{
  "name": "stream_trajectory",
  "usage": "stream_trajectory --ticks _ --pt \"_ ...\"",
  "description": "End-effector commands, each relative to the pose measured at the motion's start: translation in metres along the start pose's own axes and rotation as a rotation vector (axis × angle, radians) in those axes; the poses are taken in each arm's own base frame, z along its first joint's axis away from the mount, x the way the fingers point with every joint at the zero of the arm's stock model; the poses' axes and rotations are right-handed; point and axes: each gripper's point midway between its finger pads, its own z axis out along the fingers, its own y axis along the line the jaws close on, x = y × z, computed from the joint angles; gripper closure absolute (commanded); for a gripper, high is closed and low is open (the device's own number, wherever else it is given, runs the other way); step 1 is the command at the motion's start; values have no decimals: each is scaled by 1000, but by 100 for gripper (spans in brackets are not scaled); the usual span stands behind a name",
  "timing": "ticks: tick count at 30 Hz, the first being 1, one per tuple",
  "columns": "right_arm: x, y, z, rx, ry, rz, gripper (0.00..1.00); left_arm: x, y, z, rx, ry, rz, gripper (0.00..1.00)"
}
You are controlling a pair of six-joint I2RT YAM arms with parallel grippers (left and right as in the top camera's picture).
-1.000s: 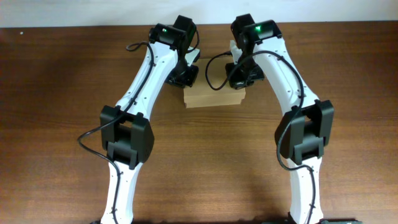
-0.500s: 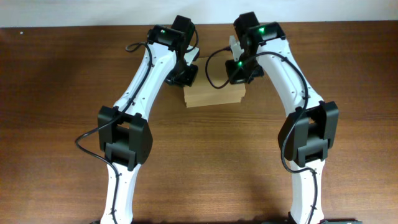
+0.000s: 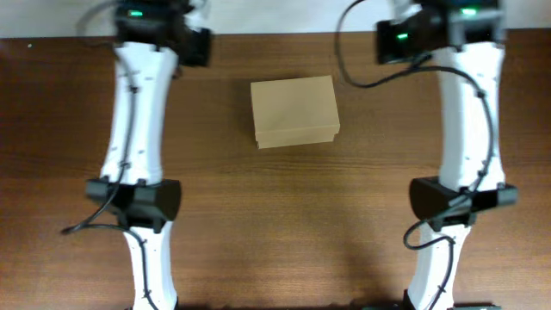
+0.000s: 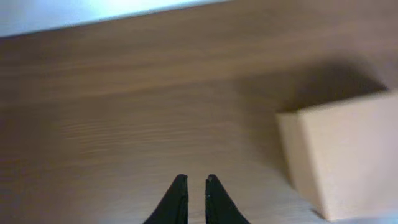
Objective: Pack container
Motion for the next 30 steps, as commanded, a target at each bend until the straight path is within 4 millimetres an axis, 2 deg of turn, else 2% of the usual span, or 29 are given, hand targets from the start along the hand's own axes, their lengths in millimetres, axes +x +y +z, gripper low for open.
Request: stream_trajectory --ticks 1,7,8,9,11,13,15,16,17,18,30 --pt "3 -42 -12 77 -6 54 96 -1 57 -24 -105 -37 -67 89" --pt "18 -95 -9 114 45 170 96 18 114 -23 -134 7 -175 89" --pt "20 -100 -9 113 48 182 96 20 121 -23 -142 8 -189 88" --pt "21 -105 -10 102 47 198 96 21 128 -23 -149 9 -200 82" --pt "22 -109 -11 77 46 218 96 24 137 -24 -159 11 -216 66" --pt "24 -110 -11 56 49 233 93 26 142 -24 -166 13 -226 40" --pt "28 -111 -12 54 62 239 74 27 146 -25 -170 14 -231 0" --pt "28 -111 -12 54 62 238 57 27 146 -25 -171 15 -233 0" --pt "27 -110 -12 53 63 237 33 27 148 -25 -175 16 -234 0" --pt "27 -109 -11 52 63 235 1 28 147 -25 -174 17 -234 0" --pt "26 -105 -11 48 63 226 1 29 147 -25 -173 22 -234 0"
